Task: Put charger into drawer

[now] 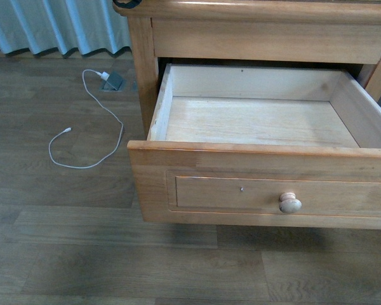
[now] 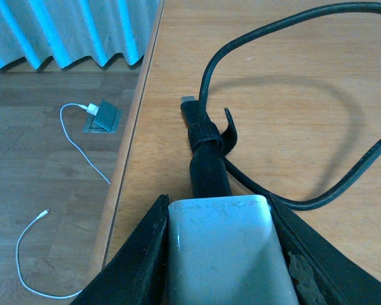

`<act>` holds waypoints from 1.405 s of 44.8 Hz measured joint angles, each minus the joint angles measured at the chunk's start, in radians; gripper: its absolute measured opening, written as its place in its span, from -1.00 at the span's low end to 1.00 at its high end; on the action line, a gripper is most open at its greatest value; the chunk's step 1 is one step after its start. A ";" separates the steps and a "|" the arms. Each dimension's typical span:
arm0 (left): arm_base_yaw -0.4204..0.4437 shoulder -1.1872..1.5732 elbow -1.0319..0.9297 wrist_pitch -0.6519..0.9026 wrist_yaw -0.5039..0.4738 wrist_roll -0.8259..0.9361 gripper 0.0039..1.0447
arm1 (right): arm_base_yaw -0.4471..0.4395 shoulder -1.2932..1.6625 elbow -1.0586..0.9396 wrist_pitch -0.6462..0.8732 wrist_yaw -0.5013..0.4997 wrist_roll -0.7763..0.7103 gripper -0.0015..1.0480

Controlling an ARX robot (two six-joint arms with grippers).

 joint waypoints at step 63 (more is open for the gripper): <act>-0.273 -0.328 -0.584 0.008 0.215 0.238 -0.25 | 0.000 0.000 0.000 0.000 0.000 0.000 0.84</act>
